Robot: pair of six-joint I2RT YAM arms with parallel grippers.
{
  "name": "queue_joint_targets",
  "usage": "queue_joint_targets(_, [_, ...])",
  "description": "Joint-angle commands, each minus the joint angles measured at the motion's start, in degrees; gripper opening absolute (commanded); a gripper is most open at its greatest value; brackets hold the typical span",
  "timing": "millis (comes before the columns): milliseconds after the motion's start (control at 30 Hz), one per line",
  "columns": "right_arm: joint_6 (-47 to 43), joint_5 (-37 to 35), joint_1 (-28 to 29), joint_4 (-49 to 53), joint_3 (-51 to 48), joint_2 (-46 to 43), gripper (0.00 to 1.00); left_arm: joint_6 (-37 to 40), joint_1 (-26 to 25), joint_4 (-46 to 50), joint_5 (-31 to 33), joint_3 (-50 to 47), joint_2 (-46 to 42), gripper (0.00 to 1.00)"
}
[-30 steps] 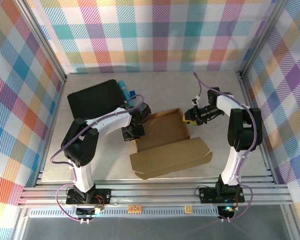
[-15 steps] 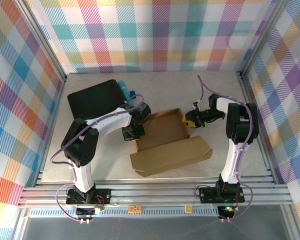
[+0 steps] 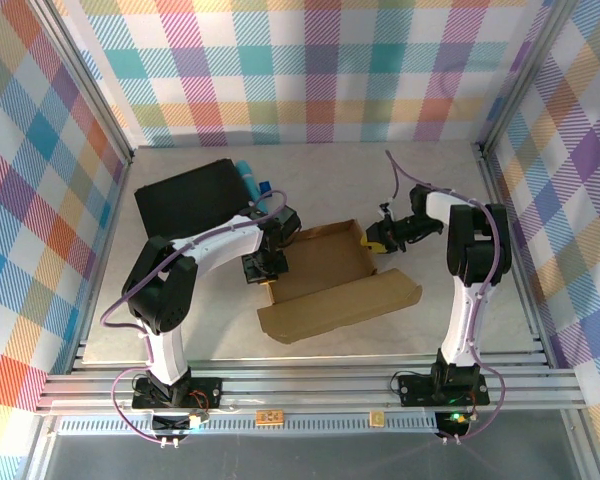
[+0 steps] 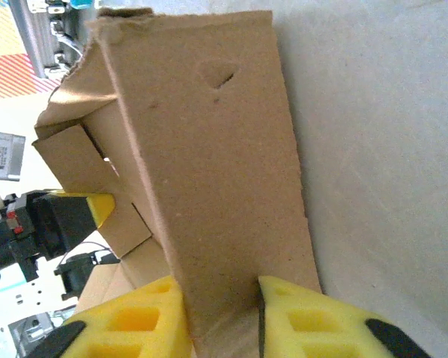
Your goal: Fold the paper box
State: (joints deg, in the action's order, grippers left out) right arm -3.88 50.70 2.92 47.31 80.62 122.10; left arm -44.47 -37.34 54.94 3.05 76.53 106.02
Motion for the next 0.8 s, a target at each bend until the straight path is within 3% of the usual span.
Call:
queue_joint_targets(0, [-0.8,-5.5,2.3,3.3,0.8,2.1,0.23,0.6,0.1,-2.4,0.3,1.2,-0.5,0.0])
queue_joint_targets(367, [1.0,-17.6,7.0,7.4,4.6,0.3,0.02,0.6,0.2,-2.4,0.5,1.1,-0.7,0.0])
queue_joint_targets(467, [2.0,-22.3,9.1,7.9,5.2,-1.4,0.0,0.4,0.2,-2.4,0.5,1.1,-0.7,0.0])
queue_joint_targets(767, [7.8,-51.7,21.2,10.5,6.3,-7.4,0.0,-0.2,0.1,-2.3,0.6,1.3,-1.2,0.0])
